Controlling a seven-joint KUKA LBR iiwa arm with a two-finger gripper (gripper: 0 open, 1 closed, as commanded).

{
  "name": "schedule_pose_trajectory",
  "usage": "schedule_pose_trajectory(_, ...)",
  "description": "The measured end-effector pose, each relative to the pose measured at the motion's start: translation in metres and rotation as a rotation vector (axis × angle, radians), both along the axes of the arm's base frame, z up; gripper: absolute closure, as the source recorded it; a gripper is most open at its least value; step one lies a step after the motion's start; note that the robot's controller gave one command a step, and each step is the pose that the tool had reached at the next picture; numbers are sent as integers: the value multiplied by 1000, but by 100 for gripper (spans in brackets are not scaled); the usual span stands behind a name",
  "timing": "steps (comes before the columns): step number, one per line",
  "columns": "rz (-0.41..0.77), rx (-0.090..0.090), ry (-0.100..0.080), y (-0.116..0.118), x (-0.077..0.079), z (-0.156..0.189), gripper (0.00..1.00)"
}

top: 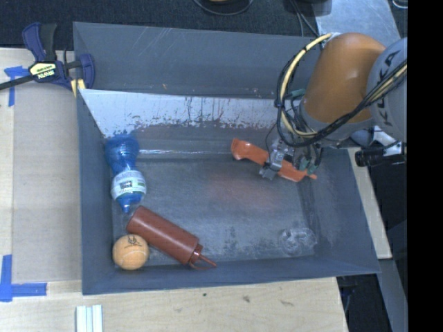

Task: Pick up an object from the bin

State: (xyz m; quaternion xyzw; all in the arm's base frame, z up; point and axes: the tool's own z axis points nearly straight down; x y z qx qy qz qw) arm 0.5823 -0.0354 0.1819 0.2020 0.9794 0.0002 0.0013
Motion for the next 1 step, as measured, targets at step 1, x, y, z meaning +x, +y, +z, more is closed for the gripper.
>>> schedule_pose_trajectory(1,13,-1,-7,-12,19,41,100)
